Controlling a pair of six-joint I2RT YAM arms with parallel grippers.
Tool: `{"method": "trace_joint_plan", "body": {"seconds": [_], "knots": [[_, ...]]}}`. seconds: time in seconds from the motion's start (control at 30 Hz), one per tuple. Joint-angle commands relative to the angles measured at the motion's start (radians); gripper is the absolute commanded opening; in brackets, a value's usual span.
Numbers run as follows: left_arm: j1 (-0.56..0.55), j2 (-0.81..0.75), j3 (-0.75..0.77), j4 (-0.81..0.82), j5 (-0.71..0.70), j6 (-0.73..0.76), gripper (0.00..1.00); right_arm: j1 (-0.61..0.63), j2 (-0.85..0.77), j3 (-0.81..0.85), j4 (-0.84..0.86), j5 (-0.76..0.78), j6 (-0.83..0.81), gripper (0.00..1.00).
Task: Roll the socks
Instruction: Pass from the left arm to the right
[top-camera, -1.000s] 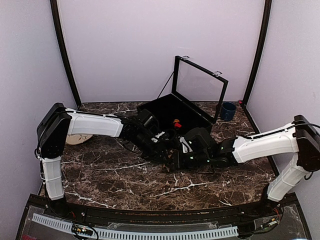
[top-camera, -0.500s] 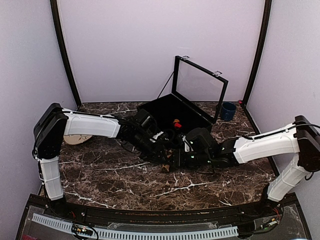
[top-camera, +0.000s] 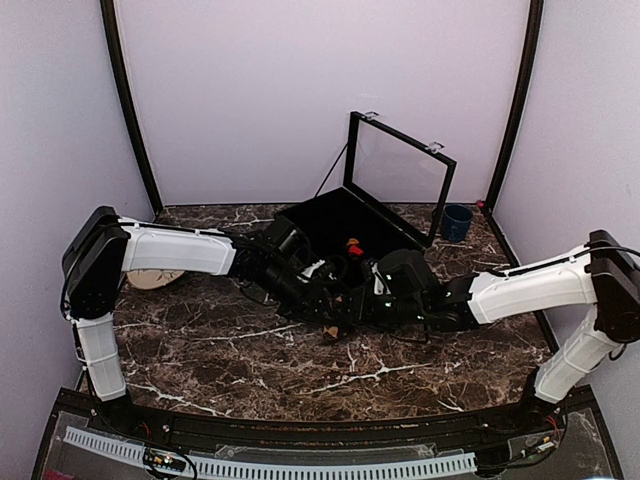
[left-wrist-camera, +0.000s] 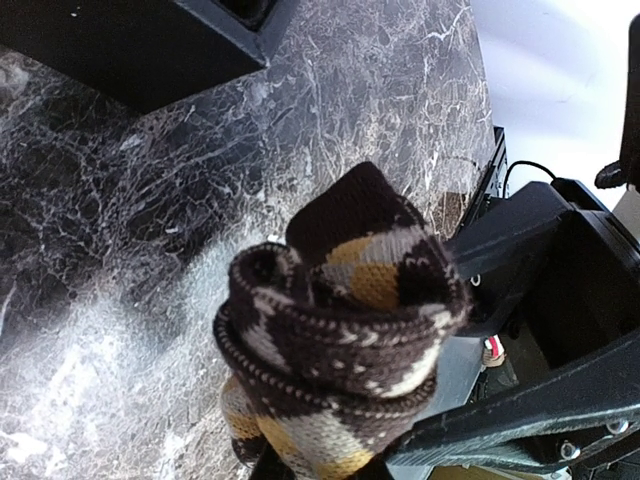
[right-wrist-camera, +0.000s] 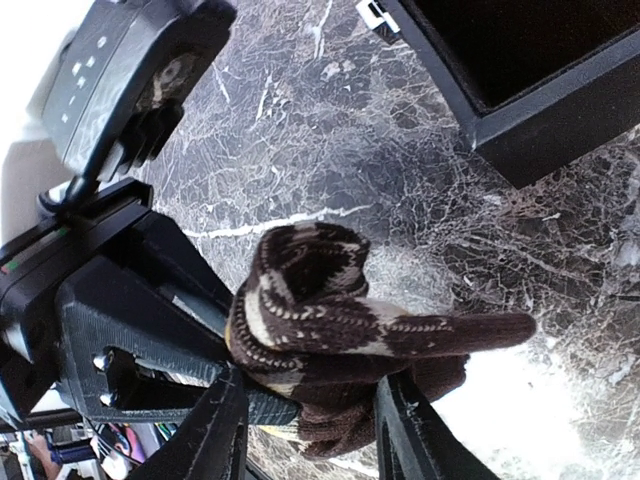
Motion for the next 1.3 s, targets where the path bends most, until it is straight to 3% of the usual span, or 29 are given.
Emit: {"method": "trace_joint_plan", "body": {"seconds": [0.0,0.3,0.87,1.27], "knots": [[0.004,-0.062,-0.012,0.009,0.012,0.027,0.00,-0.015,0.022,0.004,0.049,-0.007,0.024,0.42],[0.004,-0.086,-0.015,0.046,-0.014,0.035,0.00,-0.033,0.044,-0.016,0.109,-0.037,0.057,0.46],[0.003,-0.100,-0.022,0.127,0.070,0.060,0.00,-0.066,0.136,0.014,0.208,-0.087,0.077,0.50],[0.003,-0.072,0.004,0.122,0.077,0.091,0.00,-0.071,0.177,0.082,0.205,-0.213,0.034,0.49]]}}
